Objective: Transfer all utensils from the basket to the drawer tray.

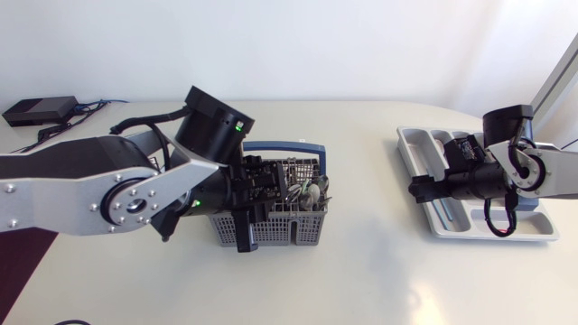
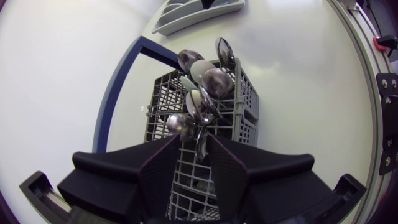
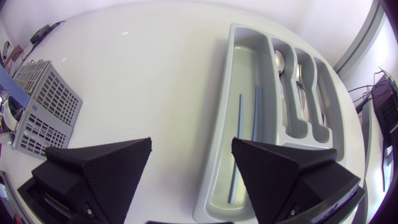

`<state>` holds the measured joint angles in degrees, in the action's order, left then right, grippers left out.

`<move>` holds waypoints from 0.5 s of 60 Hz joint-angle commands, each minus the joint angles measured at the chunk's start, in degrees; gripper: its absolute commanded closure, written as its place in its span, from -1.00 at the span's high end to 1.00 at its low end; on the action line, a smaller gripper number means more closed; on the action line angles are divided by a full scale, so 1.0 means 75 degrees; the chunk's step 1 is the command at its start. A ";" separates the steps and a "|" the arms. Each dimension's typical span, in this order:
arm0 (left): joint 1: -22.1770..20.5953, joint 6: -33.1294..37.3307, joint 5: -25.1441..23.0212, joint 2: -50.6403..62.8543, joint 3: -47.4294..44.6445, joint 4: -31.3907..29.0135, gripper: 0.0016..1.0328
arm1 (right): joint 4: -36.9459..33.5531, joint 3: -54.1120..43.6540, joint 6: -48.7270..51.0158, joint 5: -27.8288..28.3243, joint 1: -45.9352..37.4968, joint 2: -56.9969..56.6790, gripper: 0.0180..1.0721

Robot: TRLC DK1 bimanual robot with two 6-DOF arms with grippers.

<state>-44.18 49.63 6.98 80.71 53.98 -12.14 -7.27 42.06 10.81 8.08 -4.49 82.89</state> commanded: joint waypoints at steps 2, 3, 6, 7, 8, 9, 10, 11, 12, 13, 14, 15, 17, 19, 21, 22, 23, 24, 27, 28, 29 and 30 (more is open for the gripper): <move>0.0079 0.0262 0.0053 0.0220 -0.0271 0.0072 -0.65 | 0.0078 -0.0230 0.0117 -0.0034 0.0118 -0.0224 0.77; 0.0079 0.0262 0.0053 0.0220 -0.0283 0.0084 -0.69 | 0.0067 -0.0230 0.0117 -0.0034 0.0142 -0.0248 0.77; 0.0079 0.0262 0.0053 0.0220 -0.0341 0.0201 -0.83 | 0.0067 -0.0265 0.0106 -0.0057 0.0200 -0.0306 0.77; 0.0067 0.0262 0.0053 0.0220 -0.0365 0.0224 -0.88 | 0.0055 -0.0265 0.0106 -0.0081 0.0224 -0.0318 0.77; 0.0067 0.0262 0.0053 0.0220 -0.0376 0.0248 -0.90 | 0.0055 -0.0265 0.0106 -0.0092 0.0247 -0.0341 0.77; 0.0067 0.0262 0.0053 0.0220 -0.0388 0.0259 -0.93 | 0.0055 -0.0276 0.0106 -0.0116 0.0271 -0.0353 0.77; 0.0067 0.0262 0.0053 0.0220 -0.0400 0.0259 -0.93 | 0.0055 -0.0276 0.0106 -0.0139 0.0294 -0.0365 0.77; 0.0067 0.0262 0.0053 0.0220 -0.0412 0.0259 -0.93 | 0.0055 -0.0288 0.0106 -0.0163 0.0306 -0.0388 0.77; 0.0067 0.0262 0.0053 0.0208 -0.0412 0.0259 -0.93 | 0.0055 -0.0288 0.0106 -0.0163 0.0318 -0.0400 0.77; 0.0067 0.0262 0.0053 0.0208 -0.0435 0.0259 -0.93 | 0.0055 -0.0288 0.0106 -0.0163 0.0318 -0.0412 0.77; 0.0079 0.0250 0.0053 0.0208 -0.0435 0.0259 -0.93 | 0.0055 -0.0288 0.0106 -0.0163 0.0318 -0.0423 0.77; 0.0079 0.0239 0.0053 0.0208 -0.0447 0.0259 -0.93 | 0.0055 -0.0300 0.0106 -0.0174 0.0329 -0.0447 0.77; 0.0079 0.0239 0.0053 0.0208 -0.0458 0.0259 -0.93 | 0.0043 -0.0300 0.0106 -0.0186 0.0353 -0.0470 0.77; 0.0102 0.0239 0.0053 0.0196 -0.0458 0.0259 -0.93 | 0.0043 -0.0300 0.0106 -0.0210 0.0365 -0.0494 0.77; 0.0114 0.0239 0.0053 0.0173 -0.0458 0.0259 -0.93 | 0.0031 -0.0312 0.0106 -0.0210 0.0388 -0.0529 0.77; 0.0114 0.0239 0.0053 0.0138 -0.0458 0.0259 -0.93 | 0.0031 -0.0323 0.0106 -0.0221 0.0423 -0.0564 0.77; 0.0126 0.0227 0.0053 0.0126 -0.0447 0.0259 -0.93 | 0.0031 -0.0323 0.0106 -0.0233 0.0435 -0.0576 0.77; 0.0137 0.0215 0.0053 0.0091 -0.0435 0.0259 -0.93 | 0.0031 -0.0323 0.0106 -0.0245 0.0458 -0.0587 0.77; 0.0149 0.0203 0.0053 0.0009 -0.0412 0.0259 -0.93 | 0.0020 -0.0347 0.0106 -0.0315 0.0529 -0.0623 0.77; 0.0149 0.0203 0.0053 -0.0015 -0.0412 0.0259 -0.93 | 0.0020 -0.0347 0.0106 -0.0339 0.0552 -0.0634 0.77; 0.0149 0.0192 0.0053 -0.0038 -0.0412 0.0259 -0.93 | 0.0020 -0.0358 0.0094 -0.0350 0.0575 -0.0658 0.77; 0.0149 0.0192 0.0053 -0.0062 -0.0412 0.0259 -0.93 | 0.0020 -0.0358 0.0094 -0.0362 0.0587 -0.0658 0.77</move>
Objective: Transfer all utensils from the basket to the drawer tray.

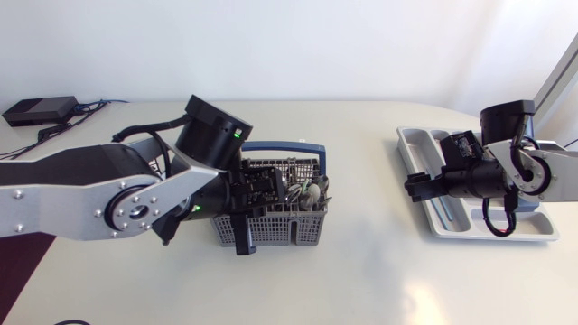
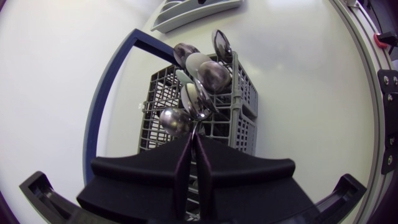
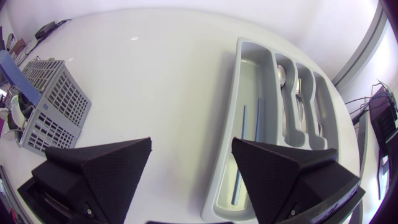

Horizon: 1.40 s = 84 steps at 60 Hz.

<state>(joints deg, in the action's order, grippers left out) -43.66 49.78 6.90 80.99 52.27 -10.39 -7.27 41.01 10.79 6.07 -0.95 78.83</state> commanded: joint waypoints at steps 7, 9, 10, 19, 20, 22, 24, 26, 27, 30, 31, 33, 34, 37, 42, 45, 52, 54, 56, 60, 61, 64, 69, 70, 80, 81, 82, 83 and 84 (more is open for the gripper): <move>0.0079 0.0160 0.0065 -0.0228 -0.0173 0.0015 -0.93 | 0.0008 -0.0230 0.0085 -0.0141 0.0221 -0.0163 0.77; 0.0091 0.0160 0.0077 -0.0275 -0.0149 -0.0009 -0.93 | 0.0008 -0.0242 0.0074 -0.0152 0.0256 -0.0186 0.77; 0.0091 0.0160 0.0088 -0.0310 -0.0137 -0.0021 -0.93 | 0.0008 -0.0242 0.0074 -0.0176 0.0279 -0.0209 0.77; 0.0079 0.0089 0.0241 -0.0650 -0.0032 -0.0149 -0.93 | -0.0097 -0.0254 0.0074 -0.0246 0.0443 -0.0315 0.77; 0.0079 0.0089 0.0229 -0.0662 -0.0020 -0.0161 -0.93 | -0.0097 -0.0254 0.0050 -0.0258 0.0455 -0.0315 0.77; 0.0079 0.0042 0.0241 -0.0732 0.0038 -0.0267 -0.93 | -0.0109 -0.0254 0.0038 -0.0281 0.0490 -0.0327 0.77; 0.0079 0.0031 0.0241 -0.0756 0.0062 -0.0325 -0.93 | -0.0109 -0.0265 0.0038 -0.0293 0.0525 -0.0327 0.77; 0.0079 0.0042 0.0229 -0.0779 0.0085 -0.0372 -0.93 | -0.0121 -0.0265 0.0027 -0.0328 0.0572 -0.0327 0.77; 0.0079 0.0031 0.0241 -0.0791 0.0097 -0.0384 -0.93 | -0.0121 -0.0265 0.0027 -0.0328 0.0584 -0.0327 0.77; 0.0079 -0.0004 0.0229 -0.0838 0.0238 -0.0571 -0.93 | -0.0133 -0.0265 0.0003 -0.0363 0.0654 -0.0350 0.77; 0.0067 -0.0016 0.0229 -0.0850 0.0284 -0.0642 -0.93 | -0.0133 -0.0277 0.0003 -0.0375 0.0666 -0.0350 0.77; 0.0067 -0.0098 0.0229 -0.0885 0.0402 -0.0817 -0.93 | -0.0144 -0.0277 0.0003 -0.0399 0.0689 -0.0362 0.77; 0.0067 -0.0110 0.0229 -0.0896 0.0437 -0.0853 -0.93 | -0.0144 -0.0277 0.0003 -0.0410 0.0701 -0.0362 0.77; 0.0102 -0.0274 0.0159 -0.0943 0.0706 -0.1251 -0.93 | -0.0144 -0.0277 0.0003 -0.0434 0.0713 -0.0374 0.77; 0.0138 -0.0532 0.0018 -0.0955 0.1011 -0.1567 -0.93 | -0.0168 -0.0289 0.0003 -0.0434 0.0736 -0.0409 0.77; 0.0173 -0.0731 -0.0052 -0.0943 0.1234 -0.1813 -0.93 | -0.0215 -0.0289 0.0003 -0.0445 0.0760 -0.0444 0.77; 0.0267 -0.1047 -0.0205 -0.0943 0.1632 -0.2200 -0.93 | -0.0320 -0.0289 0.0003 -0.0445 0.0830 -0.0596 0.77; 0.0278 -0.1129 -0.0205 -0.0943 0.1726 -0.2294 -0.93 | -0.0344 -0.0301 0.0003 -0.0434 0.0865 -0.0678 0.77; 0.0313 -0.1282 -0.0205 -0.0943 0.1972 -0.2575 -0.93 | -0.0402 -0.0312 0.0015 -0.0422 0.0900 -0.0842 0.77; 0.0313 -0.1446 -0.0205 -0.1037 0.2195 -0.2786 -0.93 | -0.0531 -0.0336 0.0027 -0.0375 0.0982 -0.1112 0.77; 0.0302 -0.1504 -0.0205 -0.1072 0.2288 -0.2845 -0.93 | -0.0554 -0.0348 0.0027 -0.0340 0.0994 -0.1194 0.77; 0.0290 -0.1610 -0.0205 -0.1119 0.2417 -0.2997 -0.93 | -0.0625 -0.0383 0.0027 -0.0188 0.1088 -0.1534 0.77; 0.0267 -0.1938 -0.0205 -0.1248 0.2769 -0.3337 -0.93 | -0.0801 -0.0406 0.0015 -0.0047 0.1310 -0.2049 0.77; 0.0231 -0.2090 -0.0205 -0.1295 0.2874 -0.3442 -0.93 | -0.0836 -0.0430 0.0015 0.0000 0.1369 -0.2190 0.77; 0.0185 -0.2254 -0.0193 -0.1447 0.2851 -0.3571 -0.93 | -0.1070 -0.0430 -0.0126 0.0012 0.1955 -0.2870 0.77; 0.0173 -0.2254 -0.0193 -0.1447 0.2804 -0.3571 -0.93 | -0.1082 -0.0430 -0.0137 0.0000 0.1990 -0.2893 0.77; 0.0173 -0.2254 -0.0193 -0.1459 0.2781 -0.3571 -0.93 | -0.1082 -0.0441 -0.0149 0.0000 0.2013 -0.2917 0.77; 0.0161 -0.2254 -0.0181 -0.1459 0.2710 -0.3548 -0.93 | -0.1105 -0.0430 -0.0173 0.0000 0.2060 -0.2917 0.77; 0.0161 -0.2243 -0.0181 -0.1459 0.2687 -0.3548 -0.93 | -0.1117 -0.0430 -0.0196 0.0000 0.2096 -0.2928 0.77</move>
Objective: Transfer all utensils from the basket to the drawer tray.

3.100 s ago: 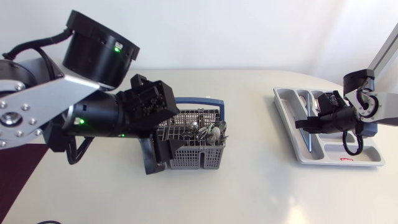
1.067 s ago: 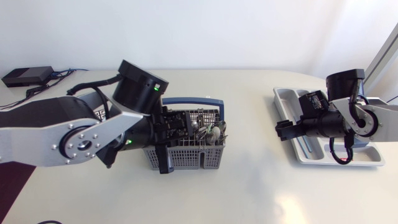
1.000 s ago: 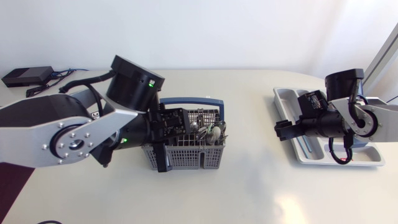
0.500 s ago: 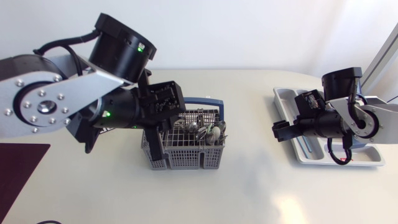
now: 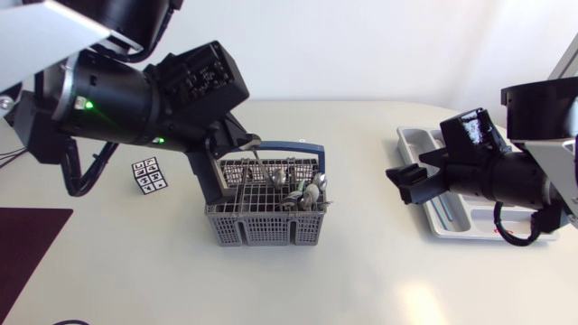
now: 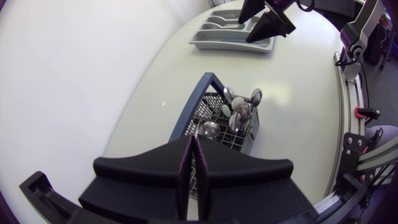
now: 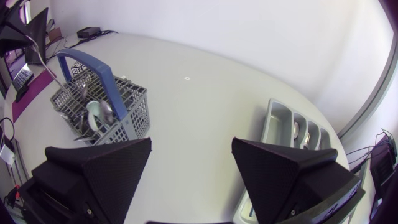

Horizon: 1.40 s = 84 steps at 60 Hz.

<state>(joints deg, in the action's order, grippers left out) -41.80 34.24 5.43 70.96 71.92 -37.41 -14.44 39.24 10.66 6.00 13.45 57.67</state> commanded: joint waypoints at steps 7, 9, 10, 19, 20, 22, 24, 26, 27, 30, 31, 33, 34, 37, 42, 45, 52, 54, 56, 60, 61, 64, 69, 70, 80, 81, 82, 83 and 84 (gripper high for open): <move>-0.0075 -0.0194 0.0038 0.0008 -0.0179 0.0195 -0.93 | -0.0185 -0.0240 -0.0225 -0.0003 0.0304 -0.0107 0.77; -0.0075 -0.0241 0.0049 0.0019 -0.0167 0.0195 -0.93 | -0.0196 -0.0252 -0.0225 -0.0003 0.0351 -0.0178 0.77; -0.0063 -0.0358 0.0061 0.0031 -0.0121 0.0195 -0.93 | -0.0196 -0.0264 -0.0225 -0.0003 0.0374 -0.0213 0.77; -0.0075 -0.1155 0.0084 0.0289 0.0383 -0.0004 -0.93 | -0.0243 -0.0252 -0.0237 -0.0050 0.1230 -0.0799 0.77; -0.0075 -0.1284 0.0084 0.0347 0.0442 -0.0004 -0.93 | -0.0243 -0.0229 -0.0249 -0.0109 0.1370 -0.0846 0.77; -0.0075 -0.1460 0.0084 0.0418 0.0547 -0.0051 -0.93 | -0.0243 -0.0193 -0.0249 -0.0273 0.1652 -0.0881 0.77; -0.0087 -0.1694 0.0049 0.0512 0.0711 -0.0145 -0.93 | -0.0243 -0.0147 -0.0272 -0.0413 0.1945 -0.0881 0.77; -0.0087 -0.1999 0.0014 0.0629 0.0875 -0.0227 -0.93 | -0.0243 -0.0088 -0.0284 -0.0542 0.2261 -0.0857 0.76; -0.0063 -0.2116 -0.0021 0.0687 0.0946 -0.0262 -0.93 | -0.0231 -0.0065 -0.0296 -0.0612 0.2378 -0.0846 0.76; 0.0019 -0.2503 -0.0279 0.0863 0.1204 -0.0450 -0.93 | -0.0149 0.0029 -0.0307 -0.0859 0.2765 -0.0717 0.76; 0.0054 -0.2620 -0.0408 0.0922 0.1274 -0.0508 -0.93 | -0.0138 0.0064 -0.0307 -0.0917 0.2894 -0.0646 0.76; 0.0136 -0.2925 -0.0619 0.1027 0.1415 -0.0602 -0.93 | -0.0114 0.0146 -0.0319 -0.1023 0.3116 -0.0541 0.76; 0.0206 -0.3100 -0.0724 0.1109 0.1508 -0.0684 -0.93 | -0.0079 0.0193 -0.0331 -0.1081 0.3257 -0.0459 0.76; 0.0312 -0.3405 -0.1216 0.1355 0.1801 -0.1047 -0.93 | 0.0073 0.0310 -0.0331 -0.1222 0.3562 -0.0295 0.76; 0.0452 -0.3862 -0.1802 0.1648 0.2106 -0.1387 -0.93 | 0.0331 0.0510 -0.0331 -0.1280 0.3843 -0.0060 0.76; 0.0546 -0.4003 -0.2283 0.1812 0.2270 -0.1610 -0.93 | 0.0565 0.0545 -0.0284 -0.1280 0.3972 0.0010 0.76; 0.0546 -0.4132 -0.2353 0.1836 0.2305 -0.1610 -0.93 | 0.1339 0.0357 -0.0050 -0.1280 0.4218 0.0022 0.72; 0.0593 -0.4143 -0.2435 0.1836 0.2317 -0.1598 -0.93 | 0.1632 0.0240 0.0044 -0.1280 0.4253 0.0010 0.68; 0.0640 -0.4155 -0.2552 0.1836 0.2317 -0.1598 -0.93 | 0.1866 0.0146 0.0103 -0.1280 0.4300 0.0022 0.64; 0.0710 -0.4202 -0.2599 0.1836 0.2317 -0.1575 -0.93 | 0.2171 0.0099 0.0243 -0.1386 0.4394 0.0186 0.61; 0.0722 -0.4214 -0.2623 0.1836 0.2329 -0.1575 -0.93 | 0.2206 0.0099 0.0279 -0.1421 0.4405 0.0233 0.61; 0.0781 -0.4260 -0.2740 0.1836 0.2329 -0.1563 -0.93 | 0.2370 0.0111 0.0325 -0.1503 0.4441 0.0420 0.61; 0.0874 -0.4343 -0.3080 0.1906 0.2364 -0.1563 -0.93 | 0.2593 0.0182 0.0443 -0.1655 0.4511 0.0760 0.43; 0.0886 -0.4354 -0.3127 0.1929 0.2375 -0.1563 -0.93 | 0.2687 0.0193 0.0466 -0.1714 0.4546 0.0842 0.39; 0.0921 -0.4401 -0.3302 0.1976 0.2375 -0.1575 -0.93 | 0.3237 0.0228 0.0677 -0.2277 0.4804 0.1346 0.08; 0.0921 -0.4401 -0.3302 0.1976 0.2375 -0.1575 -0.93 | 0.3261 0.0252 0.0700 -0.2312 0.4804 0.1393 0.03; 0.0921 -0.4401 -0.3302 0.1976 0.2364 -0.1586 -0.93 | 0.3284 0.0252 0.0712 -0.2335 0.4816 0.1440 -0.01; 0.0921 -0.4401 -0.3302 0.1976 0.2364 -0.1586 -0.93 | 0.3319 0.0252 0.0736 -0.2370 0.4827 0.1475 -0.05; 0.0921 -0.4401 -0.3302 0.1976 0.2364 -0.1586 -0.93 | 0.3331 0.0264 0.0736 -0.2382 0.4827 0.1487 -0.07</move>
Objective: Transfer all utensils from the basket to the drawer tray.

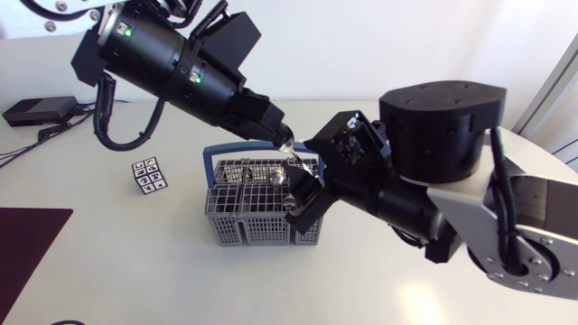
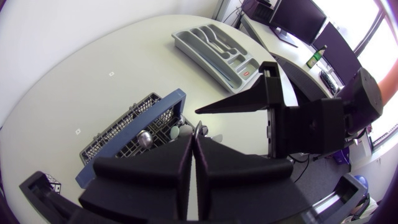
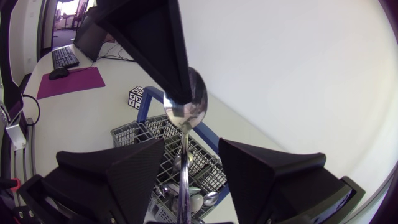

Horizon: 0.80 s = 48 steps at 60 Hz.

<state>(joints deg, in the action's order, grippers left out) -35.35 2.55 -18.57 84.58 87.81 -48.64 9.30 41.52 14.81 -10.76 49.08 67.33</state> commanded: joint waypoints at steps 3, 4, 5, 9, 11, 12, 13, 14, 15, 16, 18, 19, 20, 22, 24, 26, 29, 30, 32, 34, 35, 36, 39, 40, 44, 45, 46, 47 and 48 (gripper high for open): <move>0.0061 -0.0175 -0.0102 0.0161 0.0210 -0.0112 -0.93 | 0.0201 -0.0051 0.0217 -0.0170 0.0077 0.0245 -0.23; 0.0061 -0.0175 -0.0102 0.0161 0.0198 -0.0112 -0.93 | 0.0225 -0.0063 0.0229 -0.0182 0.0077 0.0245 -0.31; 0.0061 -0.0175 -0.0102 0.0161 0.0186 -0.0100 -0.93 | 0.0237 -0.0063 0.0229 -0.0194 0.0065 0.0257 -0.38; 0.0073 -0.0175 -0.0102 0.0161 0.0175 -0.0100 -0.93 | 0.0272 -0.0098 0.0229 -0.0229 0.0065 0.0257 -0.60; 0.0085 -0.0175 -0.0102 0.0172 0.0175 -0.0100 -0.93 | 0.0272 -0.0110 0.0229 -0.0241 0.0065 0.0257 -0.69; 0.0085 -0.0175 -0.0102 0.0172 0.0175 -0.0100 -0.93 | 0.0272 -0.0133 0.0240 -0.0241 0.0065 0.0257 -0.80; 0.0085 -0.0175 -0.0102 0.0172 0.0175 -0.0100 -0.93 | 0.0272 -0.0133 0.0252 -0.0241 0.0065 0.0257 -0.82; 0.0097 -0.0175 -0.0102 0.0172 0.0175 -0.0100 -0.93 | 0.0283 -0.0145 0.0264 -0.0241 0.0077 0.0257 -0.83; 0.0097 -0.0175 -0.0102 0.0172 0.0175 -0.0100 -0.93 | 0.0307 -0.0157 0.0276 -0.0241 0.0065 0.0257 -0.83; 0.0097 -0.0175 -0.0102 0.0172 0.0175 -0.0100 -0.93 | 0.0330 -0.0168 0.0287 -0.0241 0.0065 0.0257 -0.84; 0.0085 -0.0175 -0.0102 0.0172 0.0175 -0.0100 -0.93 | 0.0354 -0.0180 0.0299 -0.0241 0.0077 0.0269 -0.87; 0.0085 -0.0175 -0.0102 0.0172 0.0175 -0.0100 -0.93 | 0.0354 -0.0180 0.0299 -0.0241 0.0077 0.0280 -0.87; 0.0073 -0.0175 -0.0102 0.0172 0.0175 -0.0100 -0.93 | 0.0354 -0.0192 0.0299 -0.0241 0.0077 0.0280 -0.88; 0.0073 -0.0175 -0.0102 0.0172 0.0186 -0.0100 -0.93 | 0.0365 -0.0192 0.0311 -0.0241 0.0065 0.0316 -0.89; 0.0073 -0.0175 -0.0102 0.0172 0.0210 -0.0100 -0.90 | 0.0365 -0.0192 0.0322 -0.0241 0.0065 0.0351 -0.89; 0.0073 -0.0175 -0.0102 0.0172 0.0222 -0.0100 -0.85 | 0.0377 -0.0227 0.0311 -0.0241 0.0077 0.0351 -0.89; 0.0085 -0.0175 -0.0102 0.0172 0.0245 -0.0100 -0.78 | 0.0377 -0.0262 0.0311 -0.0241 0.0077 0.0327 -0.89; 0.0085 -0.0175 -0.0102 0.0172 0.0257 -0.0100 -0.76 | 0.0389 -0.0274 0.0322 -0.0241 0.0089 0.0316 -0.89; 0.0085 -0.0175 -0.0102 0.0172 0.0269 -0.0112 -0.67 | 0.0377 -0.0309 0.0346 -0.0241 0.0112 0.0304 -0.89; 0.0085 -0.0175 -0.0102 0.0161 0.0292 -0.0100 -0.57 | 0.0377 -0.0321 0.0346 -0.0229 0.0112 0.0280 -0.89; 0.0085 -0.0175 -0.0102 0.0149 0.0327 -0.0100 -0.46 | 0.0365 -0.0333 0.0358 -0.0229 0.0112 0.0280 -0.89; 0.0085 -0.0175 -0.0114 0.0137 0.0339 -0.0100 -0.41 | 0.0365 -0.0344 0.0358 -0.0229 0.0112 0.0269 -0.89; 0.0097 -0.0187 -0.0102 0.0126 0.0456 -0.0089 -0.10 | 0.0330 -0.0403 0.0369 -0.0229 0.0124 0.0210 -0.89; 0.0108 -0.0199 -0.0102 0.0126 0.0503 -0.0077 0.01 | 0.0319 -0.0426 0.0369 -0.0217 0.0124 0.0187 -0.89; 0.0167 -0.0211 -0.0102 0.0102 0.0714 0.0029 0.40 | 0.0248 -0.0508 0.0369 -0.0158 0.0124 0.0070 -0.89; 0.0202 -0.0211 -0.0102 0.0079 0.0761 0.0099 0.44 | 0.0201 -0.0520 0.0369 -0.0135 0.0124 0.0023 -0.89; 0.0214 -0.0211 -0.0102 0.0044 0.0784 0.0181 0.48 | 0.0155 -0.0532 0.0369 -0.0112 0.0112 -0.0024 -0.89; 0.0226 -0.0222 -0.0102 0.0020 0.0796 0.0228 0.51 | 0.0143 -0.0567 0.0369 -0.0076 0.0101 -0.0083 -0.89; 0.0261 -0.0246 -0.0102 -0.0015 0.0819 0.0380 0.58 | 0.0119 -0.0590 0.0369 -0.0053 0.0089 -0.0141 -0.89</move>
<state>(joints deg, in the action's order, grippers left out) -34.46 2.48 -18.90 84.82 91.15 -47.57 10.76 39.09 16.78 -11.64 49.45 68.31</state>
